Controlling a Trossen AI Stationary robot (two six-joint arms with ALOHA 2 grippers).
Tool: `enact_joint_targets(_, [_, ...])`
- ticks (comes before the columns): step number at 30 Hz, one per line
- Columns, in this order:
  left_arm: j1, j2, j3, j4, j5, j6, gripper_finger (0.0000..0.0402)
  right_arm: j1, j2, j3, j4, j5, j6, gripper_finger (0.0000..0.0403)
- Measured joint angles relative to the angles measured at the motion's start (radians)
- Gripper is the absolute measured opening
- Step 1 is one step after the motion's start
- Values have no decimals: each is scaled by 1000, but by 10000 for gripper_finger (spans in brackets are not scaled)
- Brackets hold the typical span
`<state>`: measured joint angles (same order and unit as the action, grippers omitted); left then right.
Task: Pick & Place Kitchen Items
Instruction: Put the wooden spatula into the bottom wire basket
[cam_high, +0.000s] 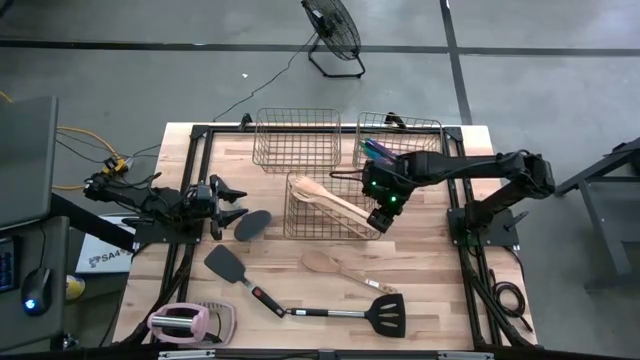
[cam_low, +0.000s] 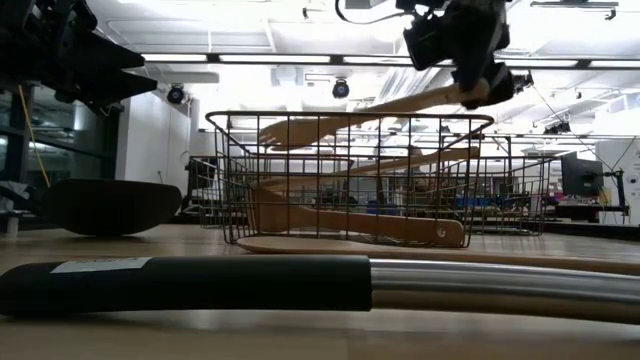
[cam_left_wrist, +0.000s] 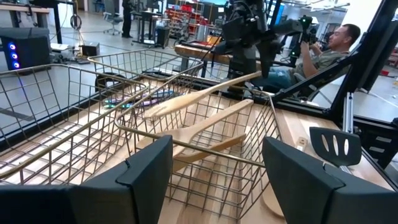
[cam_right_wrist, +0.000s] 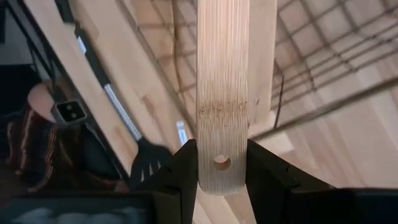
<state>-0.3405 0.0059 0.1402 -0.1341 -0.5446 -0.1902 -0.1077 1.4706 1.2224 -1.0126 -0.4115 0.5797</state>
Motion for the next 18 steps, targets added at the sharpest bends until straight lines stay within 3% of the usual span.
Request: enact_joint_targets(18, [0,0,0,-1,3,-2,244,1,44,0,12,43,-1,107])
